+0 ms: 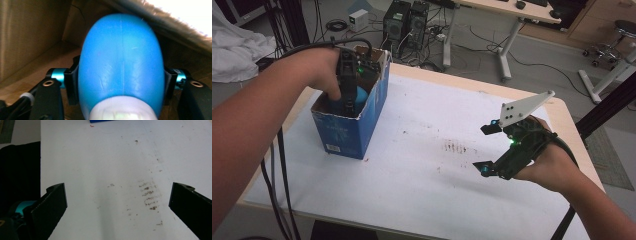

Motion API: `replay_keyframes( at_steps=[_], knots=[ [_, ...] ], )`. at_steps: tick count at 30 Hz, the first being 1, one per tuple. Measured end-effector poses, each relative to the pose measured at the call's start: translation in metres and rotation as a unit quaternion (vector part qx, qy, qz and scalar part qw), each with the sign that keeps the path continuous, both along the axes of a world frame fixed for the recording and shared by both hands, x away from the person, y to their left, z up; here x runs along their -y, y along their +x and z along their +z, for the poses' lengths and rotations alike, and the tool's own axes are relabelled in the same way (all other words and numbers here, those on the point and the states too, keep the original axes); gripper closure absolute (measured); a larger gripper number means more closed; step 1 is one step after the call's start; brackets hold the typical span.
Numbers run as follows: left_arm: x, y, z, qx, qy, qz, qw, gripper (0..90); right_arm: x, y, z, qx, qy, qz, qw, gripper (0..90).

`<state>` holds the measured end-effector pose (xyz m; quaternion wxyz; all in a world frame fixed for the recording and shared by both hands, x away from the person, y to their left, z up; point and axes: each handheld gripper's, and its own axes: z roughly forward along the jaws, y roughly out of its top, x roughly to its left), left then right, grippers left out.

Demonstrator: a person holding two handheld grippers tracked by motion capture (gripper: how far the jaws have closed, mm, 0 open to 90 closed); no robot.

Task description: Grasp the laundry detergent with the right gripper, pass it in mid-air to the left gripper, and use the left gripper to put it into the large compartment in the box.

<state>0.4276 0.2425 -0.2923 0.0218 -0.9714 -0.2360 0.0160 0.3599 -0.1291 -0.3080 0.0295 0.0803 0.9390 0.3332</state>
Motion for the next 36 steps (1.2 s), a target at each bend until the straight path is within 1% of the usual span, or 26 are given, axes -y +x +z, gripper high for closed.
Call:
replay_keyframes(
  at_steps=[5, 6, 7, 11, 13, 15, 16, 19, 21, 23, 25, 26, 31, 32, 33, 36],
  knots=[
    [-0.001, -0.002, 0.007, 0.003, -0.003, 0.003, 1.0000, 28.3, -0.001, 0.000, -0.001, 0.000, 0.001, 0.000, 1.0000, 0.9],
    [0.000, -0.002, 0.008, 0.004, -0.001, 0.005, 1.0000, 26.4, -0.001, 0.000, -0.001, 0.000, 0.001, 0.001, 1.0000, 0.9],
    [0.000, -0.003, 0.009, 0.006, 0.003, 0.005, 1.0000, 26.1, -0.001, 0.000, -0.001, 0.000, 0.001, 0.002, 1.0000, 0.9],
    [0.001, -0.004, 0.015, 0.007, 0.004, 0.006, 1.0000, 26.1, -0.002, -0.001, -0.001, 0.002, -0.001, 0.005, 1.0000, 0.9],
    [0.002, -0.005, 0.019, 0.011, 0.008, 0.003, 0.9999, 23.1, -0.002, -0.001, -0.001, 0.003, -0.002, 0.005, 1.0000, 0.9],
    [0.003, -0.005, 0.022, 0.019, 0.007, 0.004, 0.9998, 18.3, -0.002, -0.001, 0.000, 0.002, 0.000, 0.006, 1.0000, 0.9],
    [0.004, -0.005, 0.024, 0.020, 0.004, 0.001, 0.9998, 17.7, -0.002, -0.001, 0.000, 0.002, 0.000, 0.005, 1.0000, 0.9],
    [0.004, -0.005, 0.030, 0.025, 0.008, -0.003, 0.9996, 16.4, 0.000, -0.001, 0.000, 0.001, 0.001, 0.002, 1.0000, 0.9],
    [0.004, -0.005, 0.034, 0.025, 0.005, -0.003, 0.9997, 16.3, 0.001, 0.000, 0.000, 0.000, 0.001, 0.002, 1.0000, 0.9],
    [0.005, -0.004, 0.039, 0.028, 0.009, -0.005, 0.9996, 16.3, 0.002, 0.001, 0.000, -0.001, 0.000, 0.002, 1.0000, 0.9],
    [0.006, -0.004, 0.043, 0.032, 0.011, -0.004, 0.9994, 12.6, 0.003, 0.001, 0.001, -0.001, -0.003, 0.002, 1.0000, 0.9],
    [0.007, -0.004, 0.046, 0.033, 0.010, -0.003, 0.9994, 12.6, 0.003, 0.002, 0.001, -0.003, -0.004, 0.001, 1.0000, 1.0],
    [0.013, -0.007, 0.059, 0.034, 0.009, -0.017, 0.9993, 12.6, 0.007, 0.005, 0.006, 0.000, -0.009, 0.000, 1.0000, 0.9],
    [0.015, -0.007, 0.061, 0.034, 0.007, -0.019, 0.9992, 10.7, 0.008, 0.006, 0.008, -0.001, -0.010, 0.002, 0.9999, 0.9],
    [0.017, -0.008, 0.063, 0.034, 0.005, -0.023, 0.9991, 10.3, 0.009, 0.007, 0.009, -0.003, -0.011, 0.005, 0.9999, 0.9],
    [0.026, -0.011, 0.071, 0.036, -0.003, -0.036, 0.9987, 10.3, 0.012, 0.011, 0.016, -0.003, -0.021, 0.016, 0.9996, 1.0]
  ],
)
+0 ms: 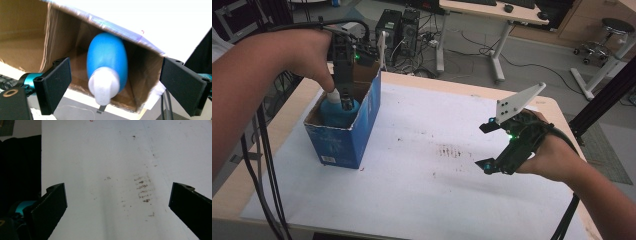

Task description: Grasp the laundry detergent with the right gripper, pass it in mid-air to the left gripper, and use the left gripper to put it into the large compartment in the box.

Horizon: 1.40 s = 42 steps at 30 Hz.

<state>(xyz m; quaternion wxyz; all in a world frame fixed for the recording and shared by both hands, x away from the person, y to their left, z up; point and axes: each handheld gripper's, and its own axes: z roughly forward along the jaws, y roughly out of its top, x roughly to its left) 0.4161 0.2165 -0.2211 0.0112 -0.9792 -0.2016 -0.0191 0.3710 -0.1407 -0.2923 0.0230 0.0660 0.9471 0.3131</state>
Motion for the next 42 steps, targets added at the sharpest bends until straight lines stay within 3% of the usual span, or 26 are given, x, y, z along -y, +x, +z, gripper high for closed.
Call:
replay_keyframes(
  at_steps=[3, 8, 12, 17, 25, 32, 40, 42],
  knots=[
    [0.007, -0.002, 0.004, -0.001, -0.004, -0.010, 0.9999, 10.3, 0.002, 0.004, 0.007, 0.006, -0.016, 0.007, 0.9998, 0.9],
    [0.031, -0.010, 0.009, -0.011, -0.016, -0.047, 0.9987, 7.6, 0.007, 0.012, 0.021, 0.013, -0.048, 0.006, 0.9987, 0.9],
    [0.044, -0.012, 0.006, -0.019, -0.017, -0.067, 0.9974, 6.6, 0.010, 0.017, 0.026, 0.011, -0.065, 0.008, 0.9978, 0.9],
    [0.059, -0.013, -0.001, -0.033, -0.009, -0.083, 0.9959, 4.9, 0.017, 0.030, 0.031, 0.002, -0.103, 0.010, 0.9946, 0.9],
    [0.074, -0.021, -0.007, -0.056, -0.014, -0.107, 0.9926, 1.7, 0.012, 0.057, 0.033, 0.002, -0.176, 0.004, 0.9843, 0.9],
    [0.079, -0.030, -0.014, -0.057, -0.032, -0.124, 0.9901, 1.7, 0.013, 0.080, 0.025, -0.002, -0.226, -0.004, 0.9741, 0.9],
    [0.086, -0.031, -0.026, -0.055, -0.016, -0.127, 0.9903, 1.7, 0.012, 0.081, 0.027, 0.001, -0.233, 0.000, 0.9725, 0.9],
    [0.090, -0.030, -0.026, -0.052, -0.016, -0.129, 0.9901, 1.7, 0.012, 0.079, 0.028, 0.004, -0.228, 0.005, 0.9737, 0.9]
  ],
)
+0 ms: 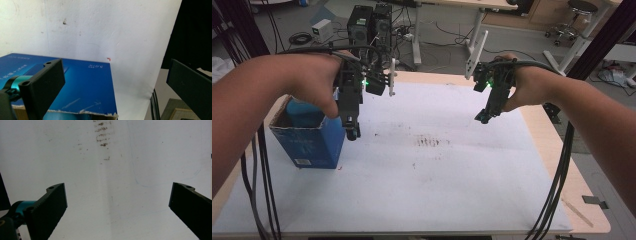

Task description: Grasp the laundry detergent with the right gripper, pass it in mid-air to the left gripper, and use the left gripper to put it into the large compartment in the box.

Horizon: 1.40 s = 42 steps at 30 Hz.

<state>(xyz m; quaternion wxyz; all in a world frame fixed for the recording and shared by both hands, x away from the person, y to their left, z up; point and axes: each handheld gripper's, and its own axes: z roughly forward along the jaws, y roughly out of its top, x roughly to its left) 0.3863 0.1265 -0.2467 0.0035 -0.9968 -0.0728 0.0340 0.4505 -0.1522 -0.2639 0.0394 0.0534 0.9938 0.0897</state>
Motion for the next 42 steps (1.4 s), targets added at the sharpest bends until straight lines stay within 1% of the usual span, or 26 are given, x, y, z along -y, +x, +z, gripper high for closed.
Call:
replay_keyframes(
  at_steps=[4, 7, 9, 12, 14, 19, 22, 25, 26, 28, 32, 38, 39, 42],
  knots=[
    [0.006, 0.001, 0.001, 0.004, -0.001, 0.002, 1.0000, 1.6, -0.002, -0.004, 0.001, 0.006, -0.007, 0.013, 0.9999, 0.9],
    [0.010, 0.001, 0.002, 0.002, 0.001, -0.004, 1.0000, 1.7, -0.001, -0.006, 0.002, 0.007, -0.006, 0.016, 0.9998, 0.9],
    [0.011, 0.001, 0.003, -0.002, -0.003, -0.004, 1.0000, 1.7, 0.000, -0.006, 0.003, 0.007, -0.009, 0.017, 0.9998, 0.9],
    [0.012, 0.001, 0.003, -0.002, 0.001, -0.008, 1.0000, 1.7, 0.001, -0.005, 0.005, 0.008, -0.013, 0.016, 0.9998, 0.9],
    [0.012, 0.002, 0.004, -0.002, -0.002, -0.009, 1.0000, 1.7, 0.001, -0.003, 0.006, 0.009, -0.013, 0.017, 0.9997, 0.9],
    [0.008, 0.004, 0.002, -0.004, 0.002, -0.007, 1.0000, 1.7, -0.001, 0.001, 0.006, 0.011, -0.010, 0.017, 0.9997, 1.0],
    [0.006, 0.004, 0.002, -0.006, -0.004, -0.006, 1.0000, 1.7, -0.003, 0.002, 0.004, 0.008, -0.014, 0.014, 0.9998, 1.0],
    [0.002, 0.005, 0.002, -0.008, -0.004, -0.002, 1.0000, 1.7, -0.005, 0.003, 0.001, 0.005, -0.020, 0.019, 0.9996, 1.0],
    [0.000, 0.006, 0.001, -0.006, -0.006, 0.001, 1.0000, 1.7, -0.005, 0.003, 0.000, 0.004, -0.020, 0.020, 0.9996, 0.9],
    [-0.004, 0.007, 0.001, -0.010, -0.013, 0.006, 0.9998, 1.7, -0.006, 0.004, 0.000, 0.005, -0.020, 0.021, 0.9996, 0.9],
    [-0.008, 0.009, 0.002, -0.007, -0.015, 0.010, 0.9998, 1.7, -0.008, 0.005, -0.001, 0.005, -0.019, 0.022, 0.9996, 1.0],
    [-0.006, 0.010, -0.004, -0.005, 0.004, 0.008, 0.9999, 1.7, -0.012, 0.004, -0.003, 0.006, -0.023, 0.025, 0.9994, 0.9],
    [-0.006, 0.010, -0.005, -0.006, 0.005, 0.008, 0.9999, 1.7, -0.012, 0.004, -0.002, 0.005, -0.022, 0.024, 0.9995, 0.9],
    [-0.004, 0.009, -0.004, -0.005, -0.001, 0.006, 1.0000, 1.7, -0.011, 0.002, 0.001, 0.008, -0.019, 0.022, 0.9996, 1.0]
  ],
)
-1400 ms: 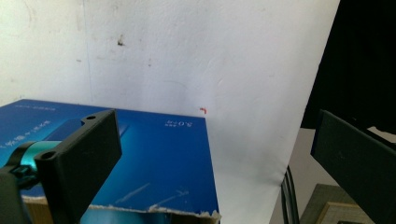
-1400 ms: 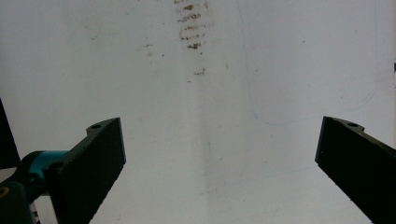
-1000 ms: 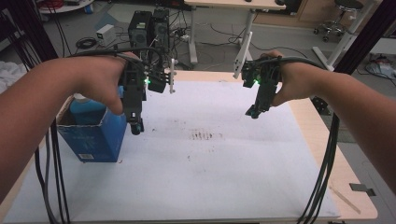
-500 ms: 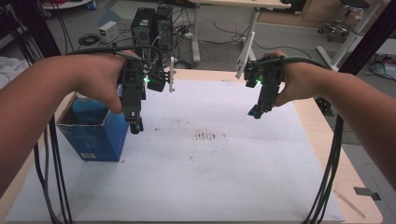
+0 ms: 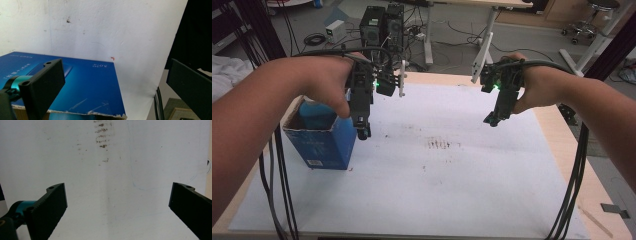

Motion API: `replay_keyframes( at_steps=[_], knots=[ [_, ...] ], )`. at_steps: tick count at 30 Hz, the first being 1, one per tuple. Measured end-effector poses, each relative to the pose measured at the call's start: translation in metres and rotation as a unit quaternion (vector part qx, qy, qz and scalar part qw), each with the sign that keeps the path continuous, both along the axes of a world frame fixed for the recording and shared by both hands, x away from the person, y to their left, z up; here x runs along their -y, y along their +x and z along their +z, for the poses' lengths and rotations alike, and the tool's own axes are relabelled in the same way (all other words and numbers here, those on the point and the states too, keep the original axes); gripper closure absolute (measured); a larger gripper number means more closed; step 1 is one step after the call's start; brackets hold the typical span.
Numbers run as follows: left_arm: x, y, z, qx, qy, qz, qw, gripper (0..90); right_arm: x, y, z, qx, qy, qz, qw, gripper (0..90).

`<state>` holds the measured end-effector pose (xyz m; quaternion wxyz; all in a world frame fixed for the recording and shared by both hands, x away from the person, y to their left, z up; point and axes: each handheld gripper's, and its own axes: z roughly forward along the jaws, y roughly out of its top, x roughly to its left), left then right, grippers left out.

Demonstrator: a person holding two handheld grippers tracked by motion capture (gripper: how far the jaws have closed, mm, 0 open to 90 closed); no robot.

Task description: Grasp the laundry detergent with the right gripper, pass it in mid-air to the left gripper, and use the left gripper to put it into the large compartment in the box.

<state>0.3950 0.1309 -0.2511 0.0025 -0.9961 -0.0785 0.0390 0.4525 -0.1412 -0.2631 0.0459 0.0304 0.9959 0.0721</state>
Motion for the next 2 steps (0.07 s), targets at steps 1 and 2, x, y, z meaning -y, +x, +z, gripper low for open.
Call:
replay_keyframes(
  at_steps=[1, 2],
  knots=[
    [0.0004, -0.0007, 0.0003, 0.001, 0.000, 0.000, 1.0000, 1.7, 0.0006, -0.0002, 0.0003, 0.002, 0.000, 0.000, 1.0000, 1.0],
    [0.0004, -0.0007, 0.0003, 0.001, 0.000, 0.000, 1.0000, 1.7, 0.0010, -0.0007, 0.0009, 0.001, 0.000, -0.003, 1.0000, 0.9]
  ],
)
